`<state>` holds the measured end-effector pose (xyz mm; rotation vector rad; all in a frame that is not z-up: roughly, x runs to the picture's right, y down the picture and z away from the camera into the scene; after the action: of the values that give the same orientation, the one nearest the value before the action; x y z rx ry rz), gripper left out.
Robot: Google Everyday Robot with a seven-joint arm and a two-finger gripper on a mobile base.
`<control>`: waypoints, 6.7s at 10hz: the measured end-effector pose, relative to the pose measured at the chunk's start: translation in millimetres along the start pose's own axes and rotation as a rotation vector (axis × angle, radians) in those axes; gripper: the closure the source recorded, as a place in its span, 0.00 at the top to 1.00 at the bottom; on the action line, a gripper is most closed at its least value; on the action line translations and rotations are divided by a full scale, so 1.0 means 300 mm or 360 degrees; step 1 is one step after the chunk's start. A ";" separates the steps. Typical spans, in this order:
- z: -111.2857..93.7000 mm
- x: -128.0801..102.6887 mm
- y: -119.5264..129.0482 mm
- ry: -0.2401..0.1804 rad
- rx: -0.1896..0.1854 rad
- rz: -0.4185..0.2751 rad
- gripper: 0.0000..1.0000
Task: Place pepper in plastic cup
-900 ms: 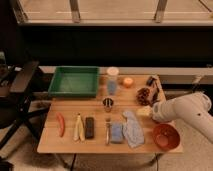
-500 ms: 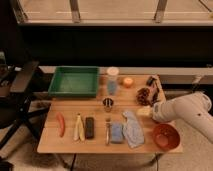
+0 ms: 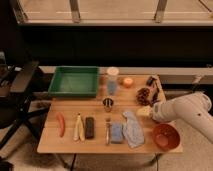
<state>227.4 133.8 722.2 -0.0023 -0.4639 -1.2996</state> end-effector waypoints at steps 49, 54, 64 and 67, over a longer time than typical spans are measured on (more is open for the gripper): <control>0.164 -0.195 -1.019 0.0102 0.0945 -0.1041 0.65; 0.192 -0.217 -1.060 0.0094 0.0952 -0.1150 0.65; 0.320 -0.332 -1.252 0.0054 0.1012 -0.1402 0.65; 0.355 -0.366 -1.307 0.0040 0.1028 -0.1432 0.65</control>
<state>-191.2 152.4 682.5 0.8444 -0.9024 -1.9549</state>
